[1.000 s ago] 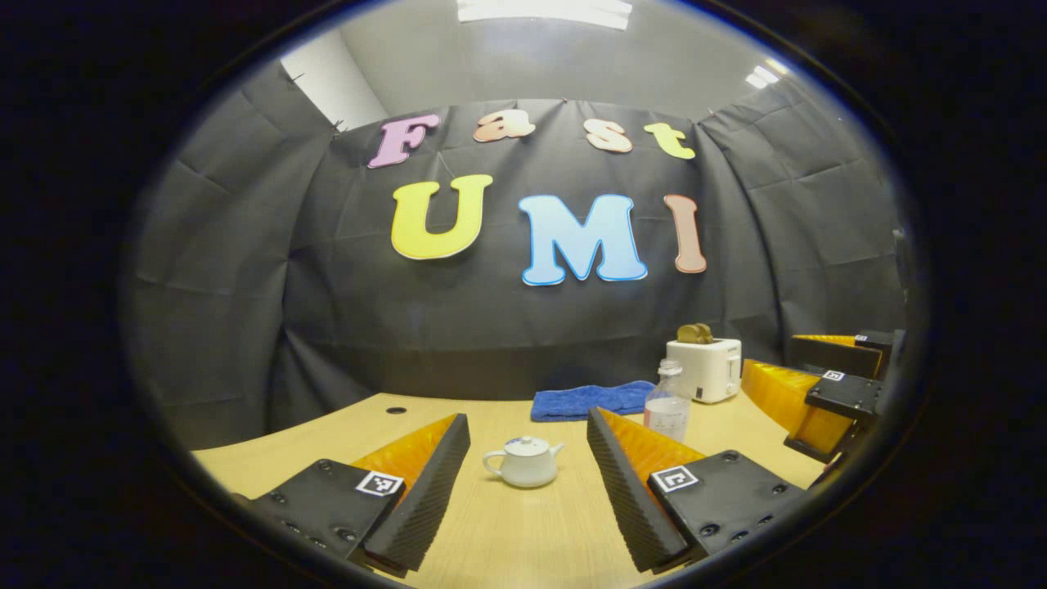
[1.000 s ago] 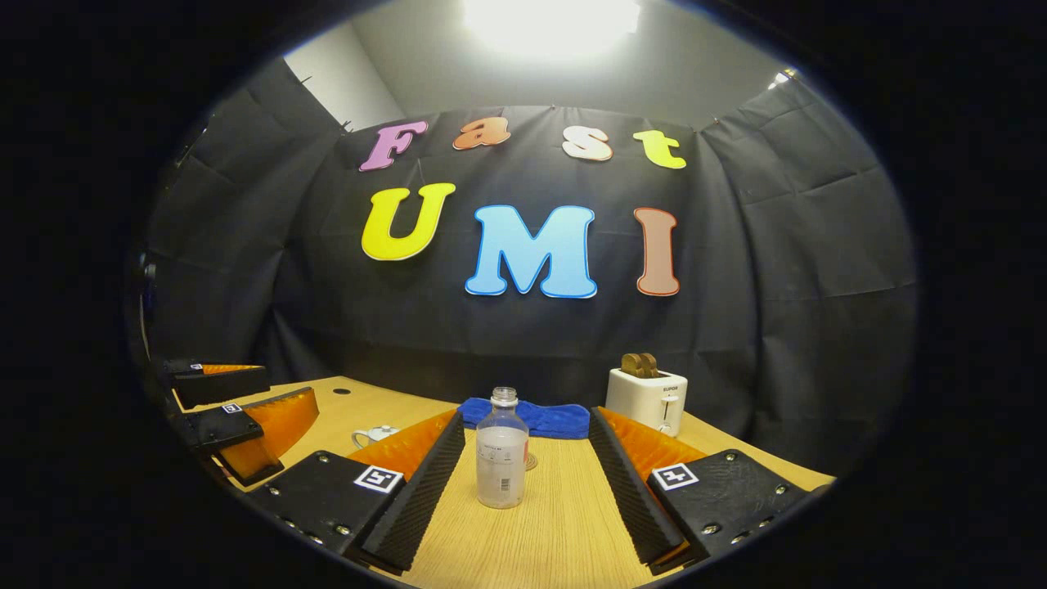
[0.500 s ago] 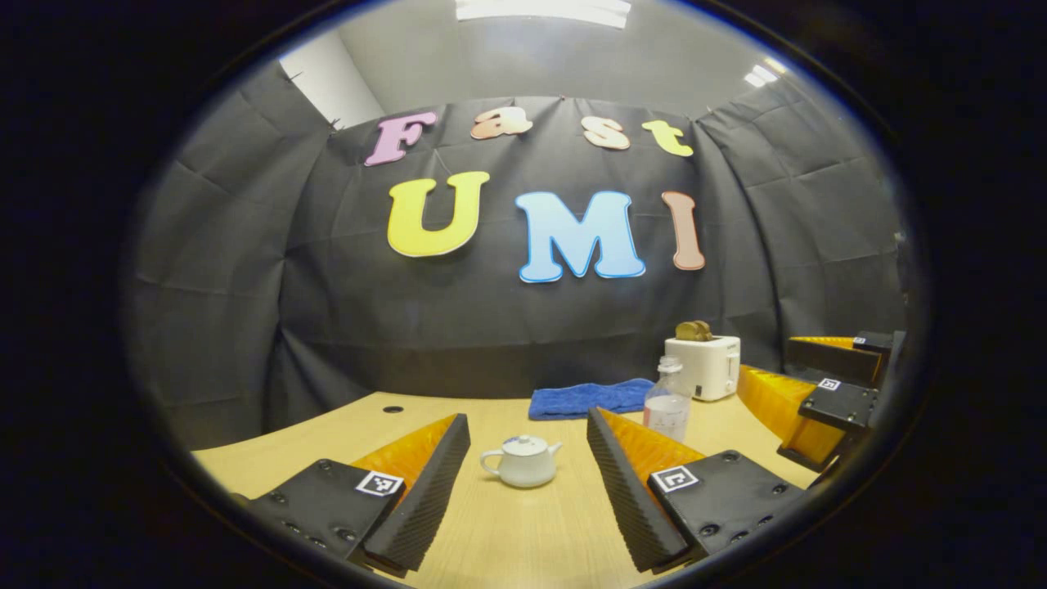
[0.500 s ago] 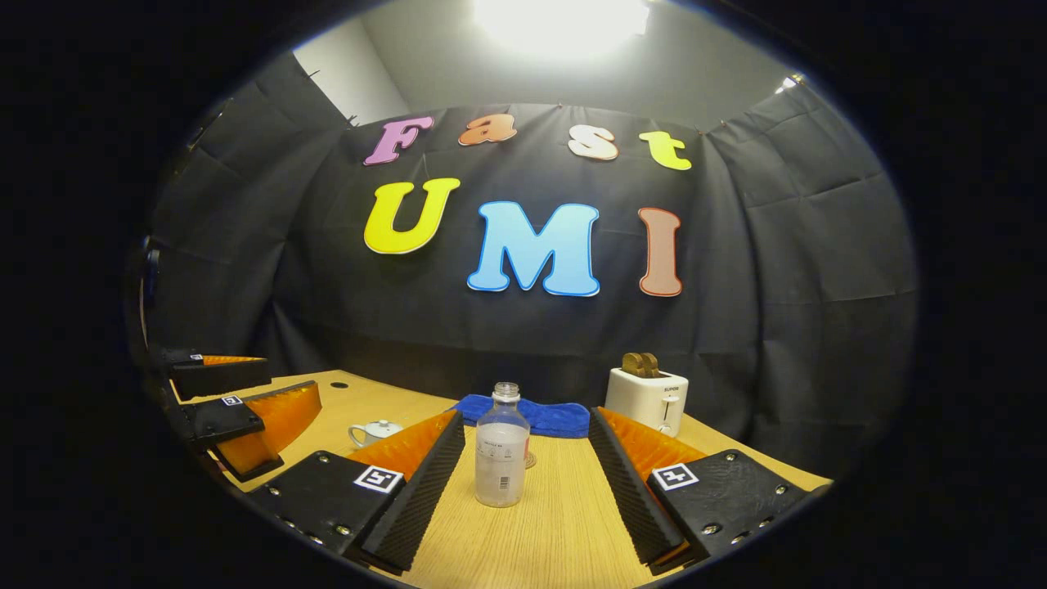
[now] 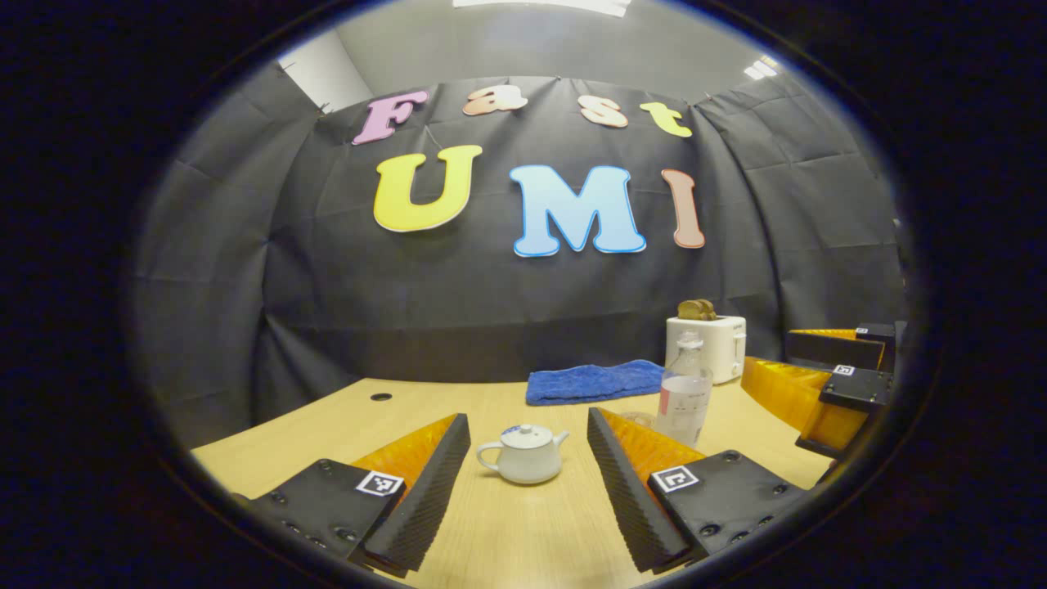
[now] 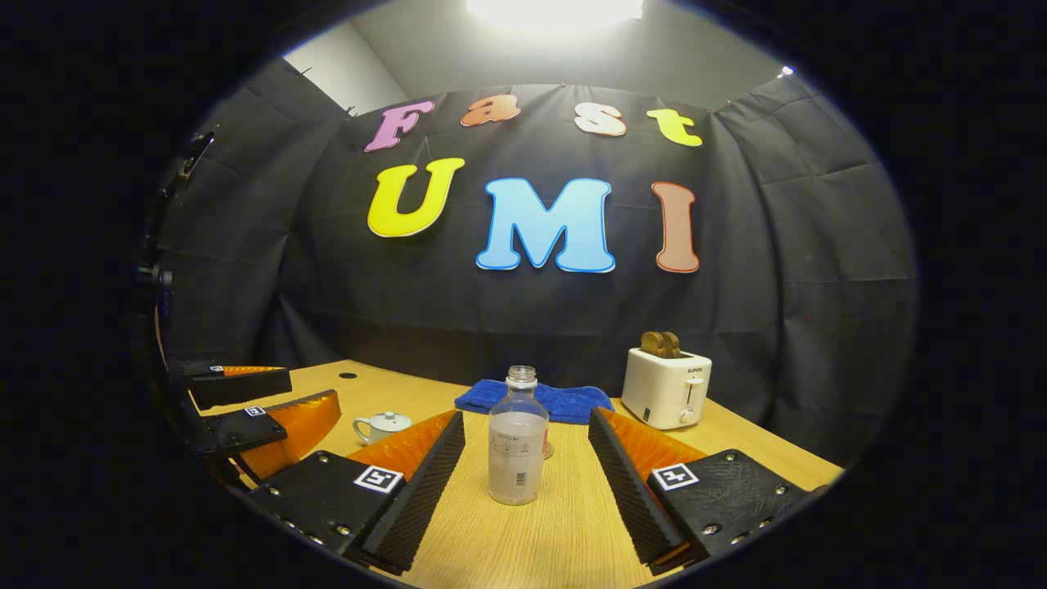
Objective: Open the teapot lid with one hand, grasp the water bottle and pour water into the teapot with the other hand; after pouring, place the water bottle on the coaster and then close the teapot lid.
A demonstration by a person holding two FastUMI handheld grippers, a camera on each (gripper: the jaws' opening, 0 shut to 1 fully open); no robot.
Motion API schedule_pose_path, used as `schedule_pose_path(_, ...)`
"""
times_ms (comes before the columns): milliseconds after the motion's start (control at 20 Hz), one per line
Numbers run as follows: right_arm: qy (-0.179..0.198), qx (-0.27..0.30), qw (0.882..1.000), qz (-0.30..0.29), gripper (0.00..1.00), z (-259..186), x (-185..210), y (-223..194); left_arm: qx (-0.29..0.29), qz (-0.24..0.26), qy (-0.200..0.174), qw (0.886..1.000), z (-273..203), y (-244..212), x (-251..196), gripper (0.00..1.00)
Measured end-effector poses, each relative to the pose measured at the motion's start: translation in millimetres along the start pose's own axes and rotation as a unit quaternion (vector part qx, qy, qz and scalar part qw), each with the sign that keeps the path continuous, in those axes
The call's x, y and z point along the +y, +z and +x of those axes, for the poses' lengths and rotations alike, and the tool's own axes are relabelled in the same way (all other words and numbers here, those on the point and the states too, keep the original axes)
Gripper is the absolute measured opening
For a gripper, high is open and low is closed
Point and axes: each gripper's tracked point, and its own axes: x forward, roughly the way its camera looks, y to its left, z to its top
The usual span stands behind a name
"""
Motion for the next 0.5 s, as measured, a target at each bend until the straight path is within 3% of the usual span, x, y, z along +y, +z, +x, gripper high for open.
schedule_pose_path(500, 0.005, 0.061, 0.998, 0.026, 0.95, 53.1, 1.5, -36.9, 0.050, 0.014, -0.037, 0.998, 70.9, -44.6, 1.5, 0.97)
